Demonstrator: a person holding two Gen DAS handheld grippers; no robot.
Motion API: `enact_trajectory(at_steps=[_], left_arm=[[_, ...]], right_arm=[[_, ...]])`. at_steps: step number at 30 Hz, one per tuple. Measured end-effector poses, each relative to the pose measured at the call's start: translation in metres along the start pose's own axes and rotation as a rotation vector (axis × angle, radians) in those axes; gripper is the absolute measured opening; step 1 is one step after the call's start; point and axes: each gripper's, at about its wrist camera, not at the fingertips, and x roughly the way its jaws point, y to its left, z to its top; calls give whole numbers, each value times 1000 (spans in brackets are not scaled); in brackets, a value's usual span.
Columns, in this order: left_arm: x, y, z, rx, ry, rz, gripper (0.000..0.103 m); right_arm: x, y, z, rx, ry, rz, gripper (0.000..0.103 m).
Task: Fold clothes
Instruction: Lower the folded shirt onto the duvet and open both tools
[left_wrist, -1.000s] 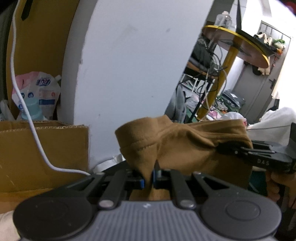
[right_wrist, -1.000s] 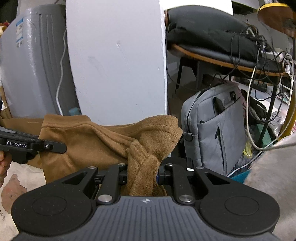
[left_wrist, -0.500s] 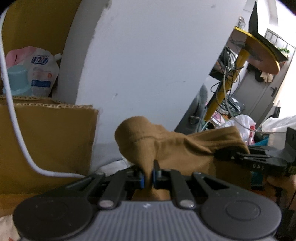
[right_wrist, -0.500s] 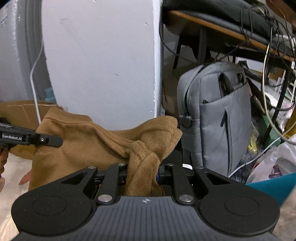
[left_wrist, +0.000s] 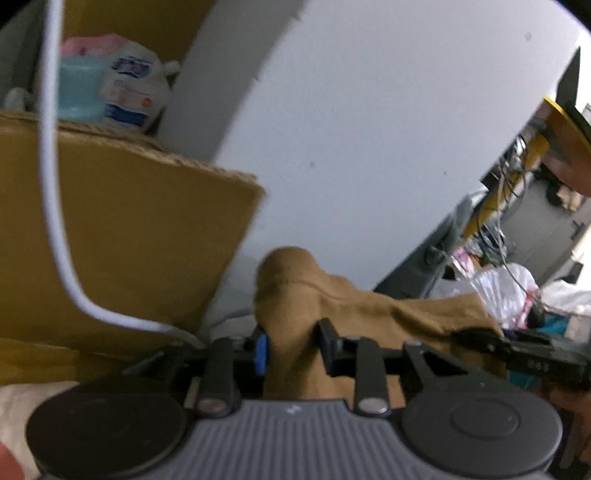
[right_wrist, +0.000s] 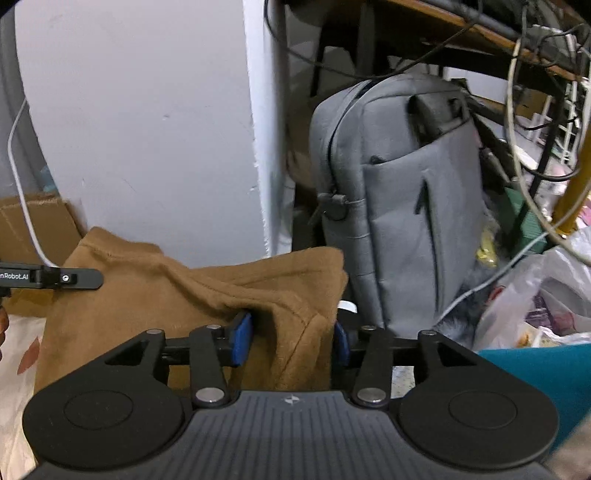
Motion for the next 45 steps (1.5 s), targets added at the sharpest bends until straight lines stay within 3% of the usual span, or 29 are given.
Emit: enact_trajectory(at_steps=[2, 6, 10, 12, 14, 17, 20, 24, 30, 32, 39, 43, 45], left_arm=[[-5, 1, 2, -31, -9, 17, 42], [-7, -3, 4, -39, -11, 21, 43], [-6, -8, 3, -40, -8, 22, 43], [-5, -10, 3, -39, -12, 22, 43], [-5, -10, 3, -45, -16, 17, 43], [-3, -7, 3, -45, -27, 24, 43], [0, -2, 3, -56, -44, 29, 42], [4, 2, 0, -45, -57, 57, 25], [7, 19, 4, -57, -78, 111, 25], [3, 20, 5, -55, -78, 126, 25], [-23, 16, 11, -28, -90, 129, 39], [-41, 8, 11, 13, -111, 130, 44], [-48, 4, 10, 44, -123, 133, 46]], right_arm=[[-9, 4, 2, -16, 8, -31, 53], [-18, 5, 6, -19, 25, -48, 53], [-23, 0, 9, 20, 60, -15, 52], [-23, -1, 9, 35, 64, -13, 49], [-22, 0, 9, 27, 72, -8, 36], [-19, 1, 10, 17, 74, -10, 27], [-14, -1, 11, 14, 78, -17, 26], [-4, -7, 7, 18, 87, -29, 26], [12, -13, 0, 28, 96, -39, 26], [15, -13, -1, 28, 95, -58, 36], [-2, -6, 3, 29, 46, -53, 48], [-18, 2, 8, 21, 21, -58, 65], [-29, 7, 12, 25, 1, -63, 67]])
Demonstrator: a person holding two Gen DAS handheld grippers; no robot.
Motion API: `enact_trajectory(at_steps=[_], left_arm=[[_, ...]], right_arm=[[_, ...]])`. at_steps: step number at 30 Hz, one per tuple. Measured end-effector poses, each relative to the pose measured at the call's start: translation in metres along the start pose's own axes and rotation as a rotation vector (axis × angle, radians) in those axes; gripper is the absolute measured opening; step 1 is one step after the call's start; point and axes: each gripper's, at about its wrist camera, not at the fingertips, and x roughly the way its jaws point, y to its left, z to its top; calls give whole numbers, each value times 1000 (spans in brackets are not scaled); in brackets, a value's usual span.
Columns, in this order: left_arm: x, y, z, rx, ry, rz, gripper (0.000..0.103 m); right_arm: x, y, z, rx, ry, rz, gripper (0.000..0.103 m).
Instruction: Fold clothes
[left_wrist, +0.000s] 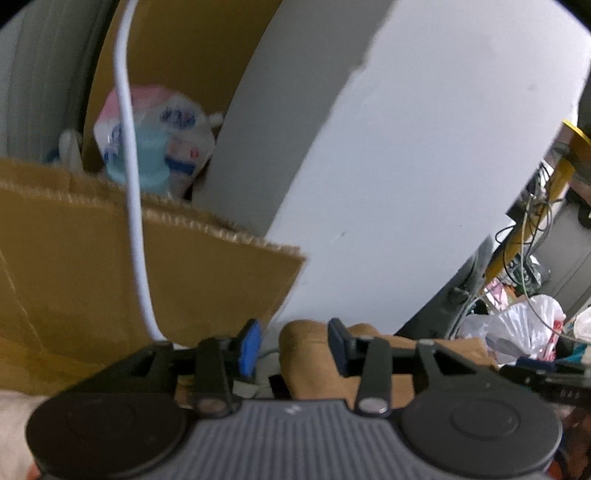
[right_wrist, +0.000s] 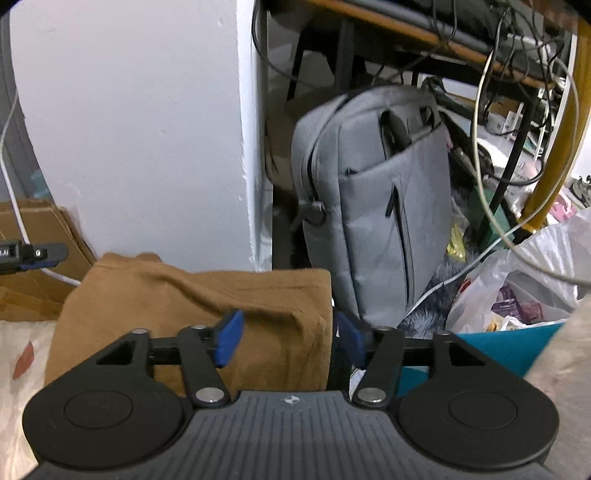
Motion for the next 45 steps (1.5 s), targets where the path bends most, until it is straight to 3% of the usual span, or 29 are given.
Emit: enact_trajectory(at_steps=[7, 11, 14, 20, 28, 42, 45], left_arm=[[-7, -21, -9, 66, 30, -72, 46], [-2, -35, -26, 94, 59, -104, 46], [-10, -46, -37, 111, 84, -125, 45], [-9, -38, -48, 125, 123, -164, 45], [1, -31, -59, 137, 155, -145, 45], [-3, -23, -73, 162, 229, -95, 46], [-8, -25, -72, 176, 252, -104, 51]], right_arm=[[-23, 10, -6, -16, -15, 29, 66], [-25, 19, -24, -67, 34, 44, 54], [-20, 21, -37, -71, 66, 36, 51], [-8, 14, -56, -59, 87, -9, 40], [11, 4, -65, -54, 99, -58, 32], [7, 5, -60, -76, 72, -91, 32], [0, 7, -58, -85, 63, -84, 33]])
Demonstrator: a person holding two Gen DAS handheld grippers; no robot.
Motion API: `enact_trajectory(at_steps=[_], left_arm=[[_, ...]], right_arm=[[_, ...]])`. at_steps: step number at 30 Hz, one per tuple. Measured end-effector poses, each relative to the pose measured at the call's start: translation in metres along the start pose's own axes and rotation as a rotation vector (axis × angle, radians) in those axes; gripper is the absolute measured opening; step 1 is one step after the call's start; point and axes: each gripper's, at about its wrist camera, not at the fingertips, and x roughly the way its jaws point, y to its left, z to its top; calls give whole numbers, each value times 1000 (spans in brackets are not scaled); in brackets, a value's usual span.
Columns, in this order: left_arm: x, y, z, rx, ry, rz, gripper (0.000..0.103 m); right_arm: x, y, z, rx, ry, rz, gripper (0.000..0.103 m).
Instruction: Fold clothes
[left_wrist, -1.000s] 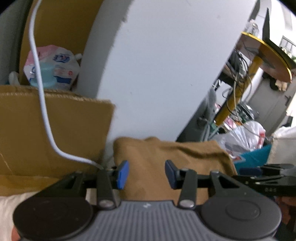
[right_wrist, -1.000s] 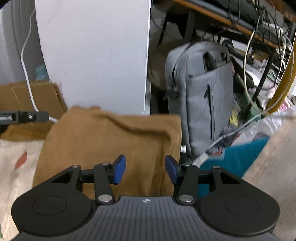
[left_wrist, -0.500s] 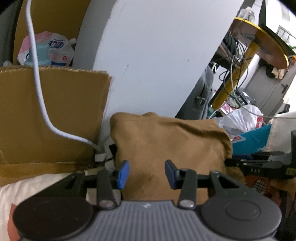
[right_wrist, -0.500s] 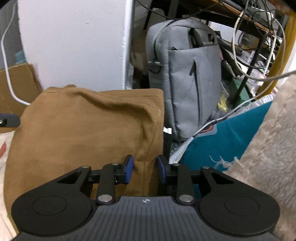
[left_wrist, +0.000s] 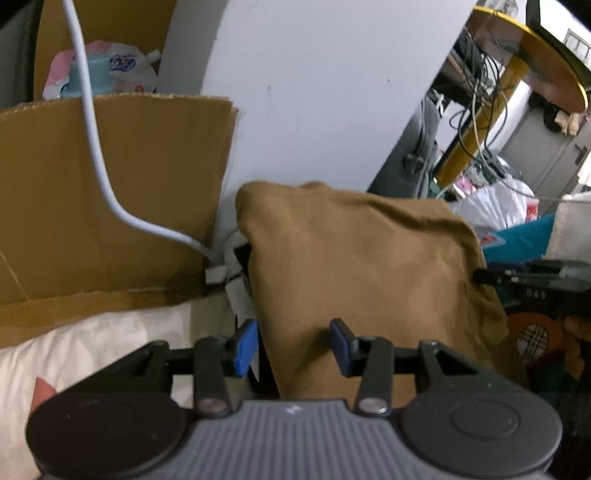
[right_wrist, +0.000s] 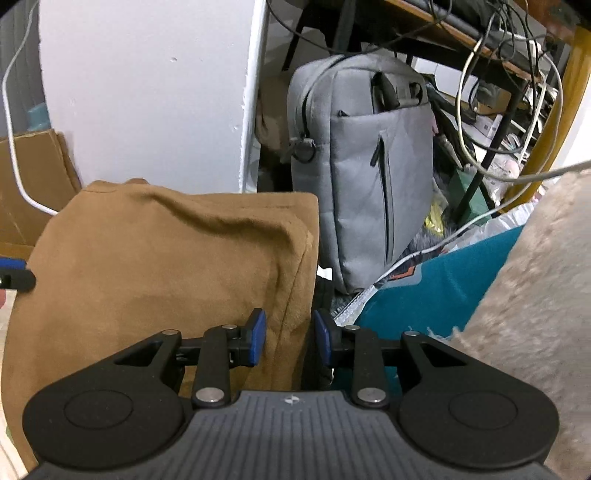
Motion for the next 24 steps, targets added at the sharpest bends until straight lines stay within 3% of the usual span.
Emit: enact_trajectory(at_steps=[3, 5, 8, 16, 21, 24], left_arm=[[-6, -2, 0, -1, 0, -3, 57], [-9, -2, -2, -5, 4, -3, 58], [-12, -5, -5, 2, 36, -9, 71], [-23, -15, -18, 21, 63, -34, 79], [-21, -19, -32, 44, 87, -37, 79], [-17, -16, -43, 7, 107, -31, 79]], right_arm=[[-8, 1, 0, 3, -4, 10, 38], [-13, 1, 0, 13, -15, 21, 48], [-25, 5, -2, 19, -36, 44, 62], [-43, 17, -11, 24, -28, 66, 72], [-47, 20, -32, 37, 0, 70, 73], [-46, 17, -44, 50, 17, 65, 73]])
